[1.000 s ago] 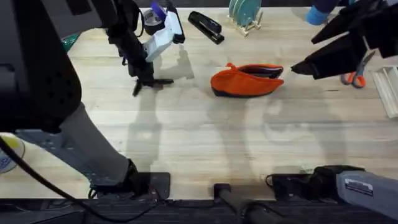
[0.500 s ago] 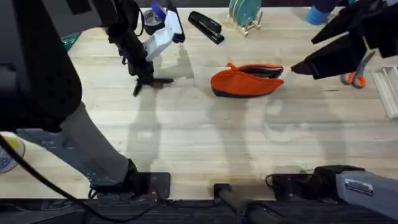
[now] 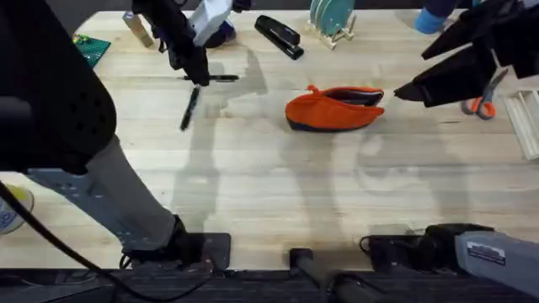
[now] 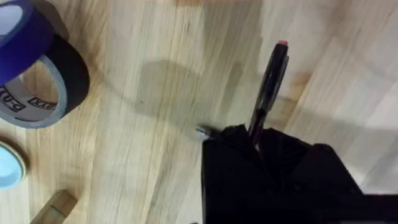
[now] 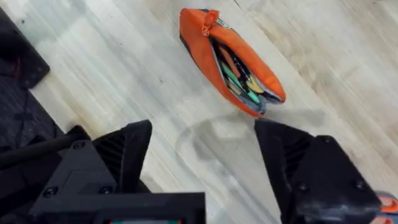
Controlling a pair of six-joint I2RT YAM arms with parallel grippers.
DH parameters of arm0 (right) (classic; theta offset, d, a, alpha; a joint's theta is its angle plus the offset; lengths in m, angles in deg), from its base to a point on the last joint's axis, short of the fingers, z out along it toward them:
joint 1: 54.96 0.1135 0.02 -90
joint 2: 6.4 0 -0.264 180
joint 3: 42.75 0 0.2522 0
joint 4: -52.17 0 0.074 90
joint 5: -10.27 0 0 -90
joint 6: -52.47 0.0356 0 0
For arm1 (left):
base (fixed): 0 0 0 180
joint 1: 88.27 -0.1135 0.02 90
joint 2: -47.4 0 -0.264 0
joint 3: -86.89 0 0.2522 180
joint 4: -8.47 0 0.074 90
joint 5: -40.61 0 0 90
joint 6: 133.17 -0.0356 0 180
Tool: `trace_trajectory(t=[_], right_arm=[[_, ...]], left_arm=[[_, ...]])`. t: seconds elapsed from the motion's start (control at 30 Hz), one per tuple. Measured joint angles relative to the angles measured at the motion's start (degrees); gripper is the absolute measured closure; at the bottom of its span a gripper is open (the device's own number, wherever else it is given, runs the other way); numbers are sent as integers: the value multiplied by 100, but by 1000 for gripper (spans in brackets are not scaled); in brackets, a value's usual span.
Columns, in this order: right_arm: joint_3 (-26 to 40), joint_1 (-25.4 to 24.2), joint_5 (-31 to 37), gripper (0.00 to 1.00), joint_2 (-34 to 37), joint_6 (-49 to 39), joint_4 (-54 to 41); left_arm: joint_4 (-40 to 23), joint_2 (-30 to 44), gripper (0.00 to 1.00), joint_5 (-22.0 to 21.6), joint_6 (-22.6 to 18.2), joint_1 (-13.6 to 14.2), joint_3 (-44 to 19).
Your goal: Unzip the bag, pick up the pens from the table one at a time and place them inside, then zip the bag closed.
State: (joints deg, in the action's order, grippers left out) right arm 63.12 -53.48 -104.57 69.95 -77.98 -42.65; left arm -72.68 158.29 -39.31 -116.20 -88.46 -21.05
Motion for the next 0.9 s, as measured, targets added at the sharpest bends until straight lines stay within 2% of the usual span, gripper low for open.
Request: trace_trajectory(t=[0.27, 0.63, 0.9], right_arm=[[0, 0, 0, 6, 0, 0, 0], [0, 0, 0, 5, 0, 0, 0], [0, 0, 0, 5, 0, 0, -7]], left_arm=[[-219, -465, 958, 133, 192, -2, -27], [-438, -1518, 958, 407, 735, -2, -27], [-595, -1960, 958, 1123, 857, 0, -27]])
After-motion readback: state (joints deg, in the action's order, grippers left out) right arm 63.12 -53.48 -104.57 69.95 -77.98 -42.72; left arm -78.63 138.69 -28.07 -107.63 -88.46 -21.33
